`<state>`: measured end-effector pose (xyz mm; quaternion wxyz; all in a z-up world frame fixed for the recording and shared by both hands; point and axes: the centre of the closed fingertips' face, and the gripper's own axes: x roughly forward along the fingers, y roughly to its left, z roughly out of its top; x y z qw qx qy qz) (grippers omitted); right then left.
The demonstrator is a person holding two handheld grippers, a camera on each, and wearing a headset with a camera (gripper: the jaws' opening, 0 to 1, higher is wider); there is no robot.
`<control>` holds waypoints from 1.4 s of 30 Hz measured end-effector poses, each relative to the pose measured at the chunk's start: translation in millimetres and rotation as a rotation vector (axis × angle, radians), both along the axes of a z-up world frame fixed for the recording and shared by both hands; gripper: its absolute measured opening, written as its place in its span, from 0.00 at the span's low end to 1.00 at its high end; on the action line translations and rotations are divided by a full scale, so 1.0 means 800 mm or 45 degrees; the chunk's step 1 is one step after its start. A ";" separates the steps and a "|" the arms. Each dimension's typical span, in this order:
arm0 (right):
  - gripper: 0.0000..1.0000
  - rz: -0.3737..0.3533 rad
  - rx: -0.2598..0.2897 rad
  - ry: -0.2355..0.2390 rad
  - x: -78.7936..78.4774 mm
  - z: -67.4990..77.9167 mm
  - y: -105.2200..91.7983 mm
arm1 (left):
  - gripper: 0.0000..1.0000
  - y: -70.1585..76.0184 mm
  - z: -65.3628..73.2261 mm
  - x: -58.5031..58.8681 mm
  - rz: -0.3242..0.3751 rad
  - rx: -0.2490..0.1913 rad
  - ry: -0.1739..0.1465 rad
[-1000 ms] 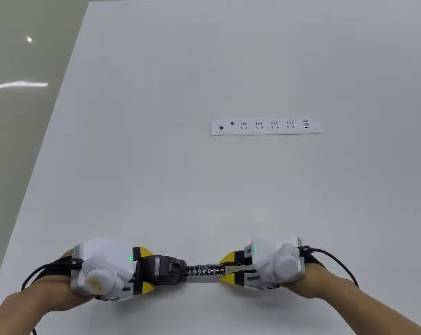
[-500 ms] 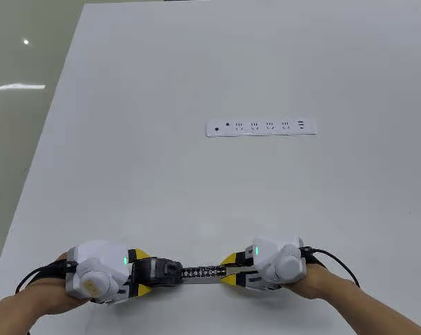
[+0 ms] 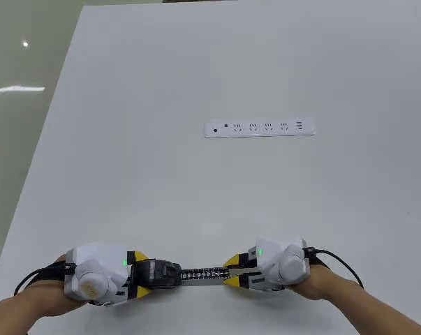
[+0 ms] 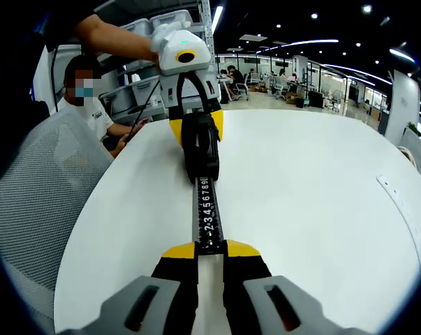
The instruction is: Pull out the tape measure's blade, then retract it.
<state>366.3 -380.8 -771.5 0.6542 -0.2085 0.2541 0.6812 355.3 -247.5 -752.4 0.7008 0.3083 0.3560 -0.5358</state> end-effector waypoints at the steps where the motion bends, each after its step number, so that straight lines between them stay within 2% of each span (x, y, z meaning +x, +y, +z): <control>1: 0.10 0.001 -0.002 -0.001 0.000 0.000 -0.001 | 0.27 0.000 0.000 0.000 0.000 0.001 0.000; 42: 0.10 -0.006 -0.022 0.014 0.002 -0.001 -0.032 | 0.27 -0.001 0.001 0.000 -0.007 0.015 0.012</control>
